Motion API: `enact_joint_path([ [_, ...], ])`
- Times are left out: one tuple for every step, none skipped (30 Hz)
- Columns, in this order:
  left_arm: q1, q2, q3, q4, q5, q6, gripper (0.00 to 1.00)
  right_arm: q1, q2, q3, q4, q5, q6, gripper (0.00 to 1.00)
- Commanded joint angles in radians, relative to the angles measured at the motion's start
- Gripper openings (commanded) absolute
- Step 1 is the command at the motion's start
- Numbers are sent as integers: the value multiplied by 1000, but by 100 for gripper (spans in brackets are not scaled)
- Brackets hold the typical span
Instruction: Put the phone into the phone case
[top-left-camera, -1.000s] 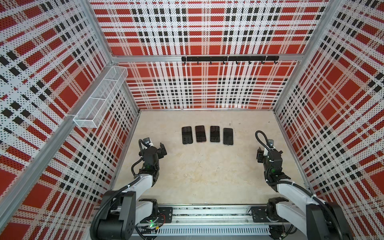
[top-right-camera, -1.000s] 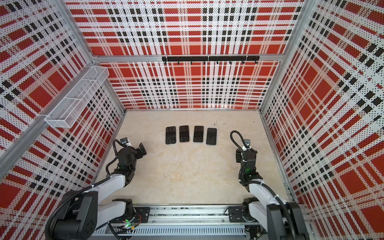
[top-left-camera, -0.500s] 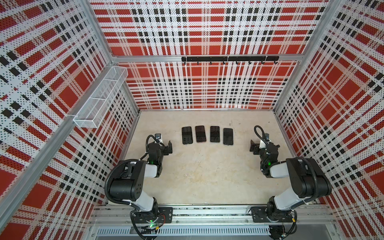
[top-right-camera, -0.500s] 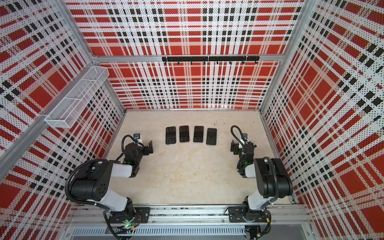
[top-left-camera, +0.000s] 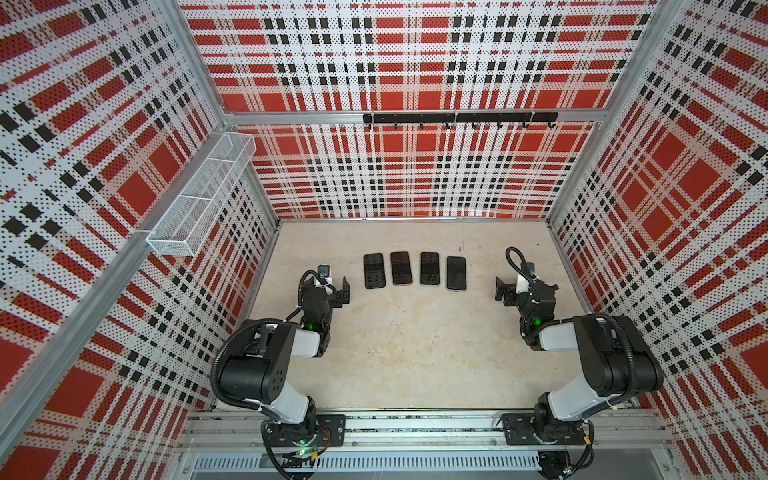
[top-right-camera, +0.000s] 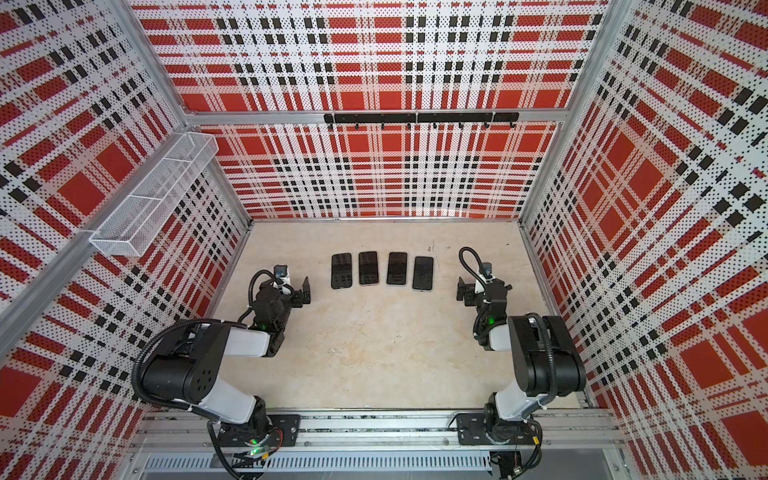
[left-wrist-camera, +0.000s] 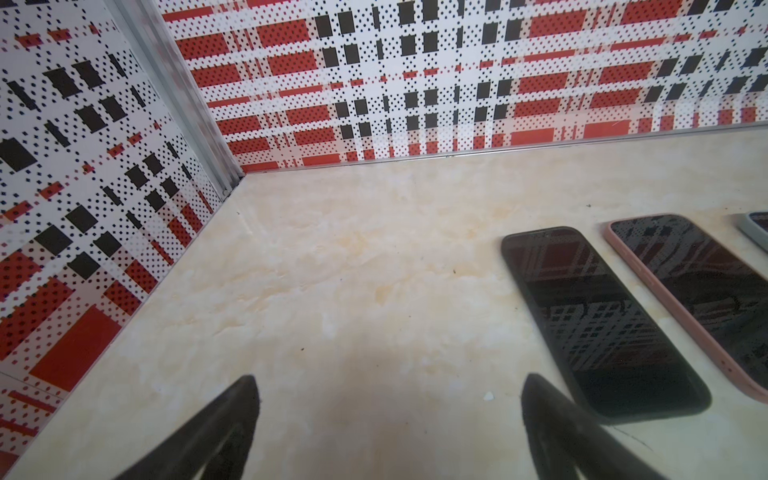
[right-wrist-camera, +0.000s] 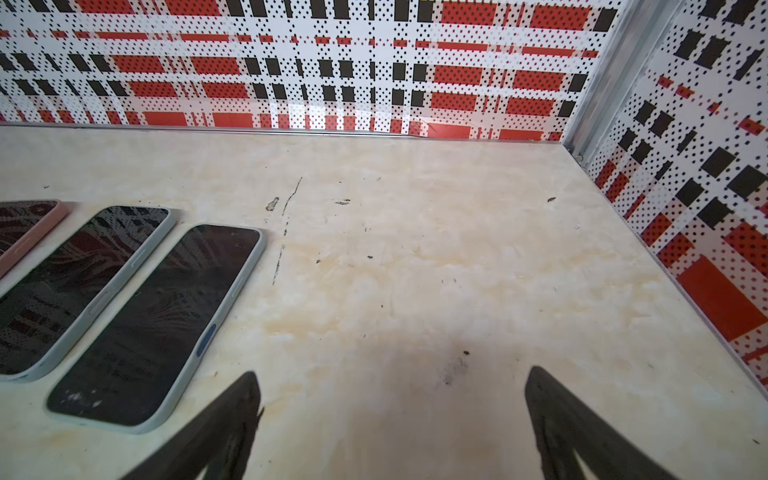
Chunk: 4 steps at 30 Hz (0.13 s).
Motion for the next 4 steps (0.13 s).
enact_joint_path([
  [5,4,3,33,-12,6,99,-2,-4,1,31,-5,-17,100],
  [6,3,5,30,-8,6,100,-1,-4,0,37,-4,-18,100],
  [10,2,7,26,-1,4,99,0,-4,-3,41,-1,-21,100],
  [14,1,10,17,7,3,99,2,-4,-5,43,0,-24,100],
])
